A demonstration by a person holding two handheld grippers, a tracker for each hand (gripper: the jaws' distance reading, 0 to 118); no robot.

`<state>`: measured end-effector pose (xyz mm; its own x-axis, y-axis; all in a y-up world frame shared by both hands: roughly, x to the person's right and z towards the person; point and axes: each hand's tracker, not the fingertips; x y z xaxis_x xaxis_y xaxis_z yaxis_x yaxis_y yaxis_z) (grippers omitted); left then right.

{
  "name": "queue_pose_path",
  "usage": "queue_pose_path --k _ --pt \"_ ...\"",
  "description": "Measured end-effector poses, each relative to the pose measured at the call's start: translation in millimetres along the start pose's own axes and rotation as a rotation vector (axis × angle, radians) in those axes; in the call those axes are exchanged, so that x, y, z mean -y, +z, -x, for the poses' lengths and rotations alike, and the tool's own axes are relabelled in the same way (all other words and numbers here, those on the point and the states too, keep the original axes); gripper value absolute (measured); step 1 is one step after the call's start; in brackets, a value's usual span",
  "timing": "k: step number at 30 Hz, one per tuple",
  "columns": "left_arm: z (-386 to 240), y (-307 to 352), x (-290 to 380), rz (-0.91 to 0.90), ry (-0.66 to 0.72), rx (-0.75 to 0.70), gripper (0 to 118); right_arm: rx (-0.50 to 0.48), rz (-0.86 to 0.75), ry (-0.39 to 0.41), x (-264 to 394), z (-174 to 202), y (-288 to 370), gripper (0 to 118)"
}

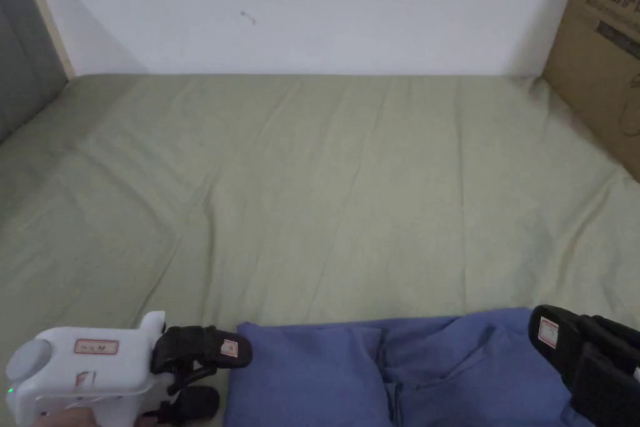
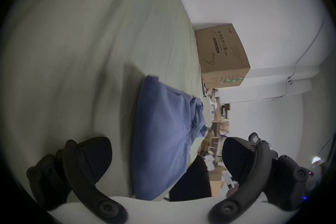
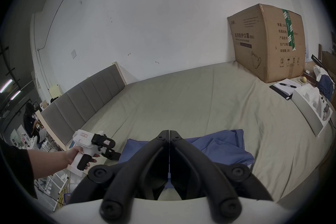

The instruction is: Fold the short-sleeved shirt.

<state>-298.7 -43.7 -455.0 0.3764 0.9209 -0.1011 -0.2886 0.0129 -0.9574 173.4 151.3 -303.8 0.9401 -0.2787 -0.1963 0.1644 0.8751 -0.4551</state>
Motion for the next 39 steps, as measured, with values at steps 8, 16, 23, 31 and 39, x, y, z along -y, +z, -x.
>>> queue_pose_path --k 8,16,23,31,39 --pt "-6.8 -70.6 -2.3 0.030 -0.002 0.207 117 -0.008 0.036 0.018 3.5 5.8 -11.3 1" --pt "-25.9 -47.3 5.3 -0.011 -0.120 -0.141 10 -0.022 0.057 0.021 4.6 6.1 -11.7 1" --pt "-101.4 22.9 0.3 -0.130 -0.362 -0.755 10 -0.061 0.026 0.045 2.1 5.2 -9.4 1" --pt "-152.1 -4.0 10.1 -0.084 -0.602 -1.088 10 -0.071 -0.016 0.000 3.8 -9.9 3.4 1" --pt "-185.8 -148.7 21.0 0.111 -0.597 -0.830 13 -0.020 -0.050 -0.060 4.1 -36.1 23.8 1"
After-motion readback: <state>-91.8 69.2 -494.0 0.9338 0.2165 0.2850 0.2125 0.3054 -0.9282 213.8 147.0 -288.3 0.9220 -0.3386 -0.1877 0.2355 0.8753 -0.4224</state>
